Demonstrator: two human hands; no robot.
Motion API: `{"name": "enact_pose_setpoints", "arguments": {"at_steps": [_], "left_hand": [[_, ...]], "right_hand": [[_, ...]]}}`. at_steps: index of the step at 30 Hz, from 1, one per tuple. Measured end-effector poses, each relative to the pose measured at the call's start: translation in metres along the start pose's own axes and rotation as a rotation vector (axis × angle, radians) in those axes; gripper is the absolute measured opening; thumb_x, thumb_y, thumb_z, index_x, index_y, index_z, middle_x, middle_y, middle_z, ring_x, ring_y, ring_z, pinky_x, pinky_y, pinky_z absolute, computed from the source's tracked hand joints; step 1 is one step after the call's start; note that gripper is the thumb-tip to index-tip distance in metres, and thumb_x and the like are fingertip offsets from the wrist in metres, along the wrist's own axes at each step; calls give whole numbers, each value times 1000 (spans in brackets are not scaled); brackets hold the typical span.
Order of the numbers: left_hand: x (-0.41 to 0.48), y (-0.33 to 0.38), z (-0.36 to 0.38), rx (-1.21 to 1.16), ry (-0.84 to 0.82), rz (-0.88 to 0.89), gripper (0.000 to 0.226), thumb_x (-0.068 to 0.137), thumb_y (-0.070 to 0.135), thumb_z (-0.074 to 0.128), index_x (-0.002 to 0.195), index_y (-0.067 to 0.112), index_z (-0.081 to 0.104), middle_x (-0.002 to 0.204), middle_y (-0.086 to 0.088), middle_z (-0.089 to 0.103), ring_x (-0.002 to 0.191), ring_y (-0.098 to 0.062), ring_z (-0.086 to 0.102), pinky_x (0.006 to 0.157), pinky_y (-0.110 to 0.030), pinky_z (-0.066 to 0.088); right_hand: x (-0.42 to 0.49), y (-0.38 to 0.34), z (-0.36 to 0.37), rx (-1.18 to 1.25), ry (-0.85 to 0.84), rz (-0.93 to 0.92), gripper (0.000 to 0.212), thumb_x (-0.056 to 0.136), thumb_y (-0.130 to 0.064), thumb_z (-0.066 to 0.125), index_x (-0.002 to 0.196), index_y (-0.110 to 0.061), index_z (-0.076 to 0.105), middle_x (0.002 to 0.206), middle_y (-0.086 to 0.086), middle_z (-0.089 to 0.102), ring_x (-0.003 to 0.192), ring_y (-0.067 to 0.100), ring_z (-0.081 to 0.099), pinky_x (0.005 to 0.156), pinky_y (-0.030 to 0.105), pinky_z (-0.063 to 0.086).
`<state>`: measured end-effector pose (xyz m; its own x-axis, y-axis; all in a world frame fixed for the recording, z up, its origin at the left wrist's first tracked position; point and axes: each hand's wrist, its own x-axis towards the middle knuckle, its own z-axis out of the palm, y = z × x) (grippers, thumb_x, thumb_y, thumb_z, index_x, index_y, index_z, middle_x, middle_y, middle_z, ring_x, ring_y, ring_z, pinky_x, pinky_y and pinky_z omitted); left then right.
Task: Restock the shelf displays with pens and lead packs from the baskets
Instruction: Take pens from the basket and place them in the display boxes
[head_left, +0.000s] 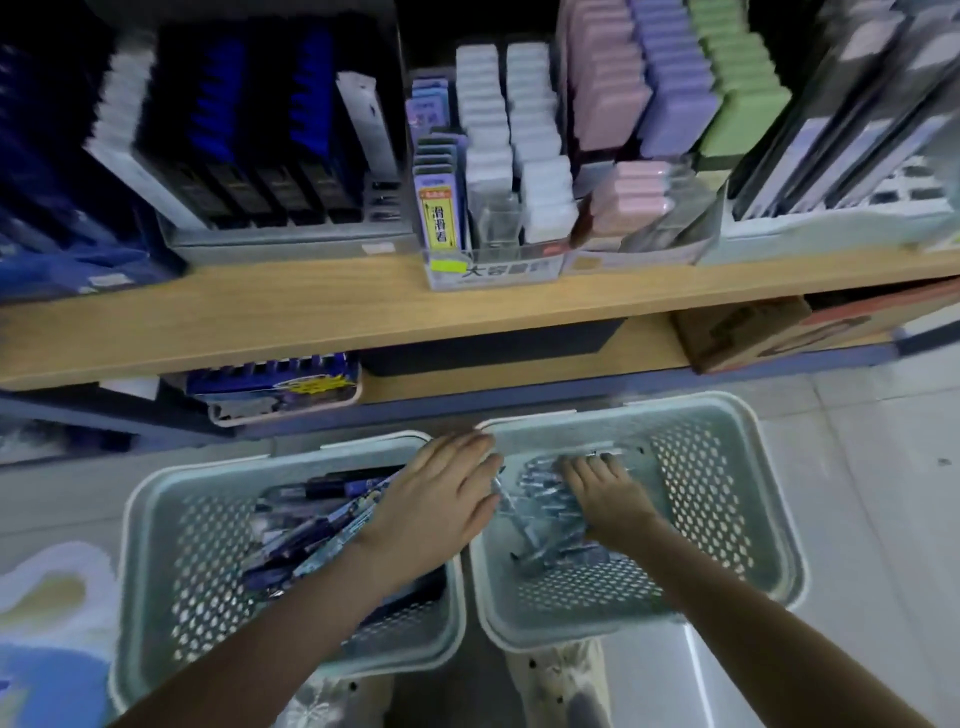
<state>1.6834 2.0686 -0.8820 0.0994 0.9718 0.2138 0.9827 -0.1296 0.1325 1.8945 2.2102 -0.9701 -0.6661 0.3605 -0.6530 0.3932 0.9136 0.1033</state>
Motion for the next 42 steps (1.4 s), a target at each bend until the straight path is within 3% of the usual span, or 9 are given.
{"name": "enact_pose_setpoints", "arguments": {"at_steps": [2,6,9,13,24,28,32,37,42], "left_hand": [[-3,4,5,-6,-19,32,45,101,34,36,112,4,68,120,-14,65,117,-25,47,105,-37,33],[-6,8,12,-17,4,26,39,98,32,45,114,4,67,122,-15,64,117,-27,51,106,-41,36],[-6,8,13,-14,4,26,37,98,30,47,113,3,67,122,-15,64,116,-28,55,107,-42,37],[-8,9,12,-2,-16,40,37,100,28,42,112,4,68,123,-14,64,115,-28,59,107,-43,37],[-9,10,16,-9,-44,40,40,100,26,36,112,5,68,124,-14,63,116,-28,57,112,-40,30],[-9,10,16,-23,-48,42,38,99,27,39,112,5,67,124,-14,63,116,-28,58,110,-41,32],[-7,11,11,-42,-57,25,40,101,29,36,115,4,64,125,-14,62,119,-26,54,111,-39,31],[0,26,-7,-257,-77,-207,51,98,43,35,134,7,44,134,-10,54,125,-17,41,110,-33,34],[2,45,-21,-964,-54,-656,82,83,61,60,147,23,24,147,11,31,137,0,28,112,-17,23]], "right_hand": [[6,-2,13,-12,26,-37,93,41,-52,89,117,-6,62,107,14,62,94,30,58,83,42,51],[9,-7,22,-25,95,-50,82,20,-35,92,94,-10,68,86,12,63,75,27,59,64,35,51],[6,-14,13,-71,59,-59,83,48,-30,89,121,-8,56,104,18,61,92,32,58,78,39,49],[5,-16,17,-113,75,-92,77,89,-7,54,148,3,6,140,23,37,126,35,38,107,43,29],[4,-15,8,-64,142,-97,51,87,-10,61,132,-2,38,124,17,50,114,30,48,102,40,37],[-2,-13,6,-10,280,-79,59,44,-9,90,93,-2,58,71,13,66,66,26,64,67,34,54],[-17,-8,-9,55,432,-27,64,42,-3,84,90,-7,43,60,8,61,54,23,59,56,30,51],[-39,-2,-43,164,610,80,37,52,-3,80,79,-5,55,56,7,58,49,23,55,53,30,49],[-68,-13,-89,431,714,73,14,73,-11,57,84,-3,54,61,7,57,54,27,56,50,28,44]]}}
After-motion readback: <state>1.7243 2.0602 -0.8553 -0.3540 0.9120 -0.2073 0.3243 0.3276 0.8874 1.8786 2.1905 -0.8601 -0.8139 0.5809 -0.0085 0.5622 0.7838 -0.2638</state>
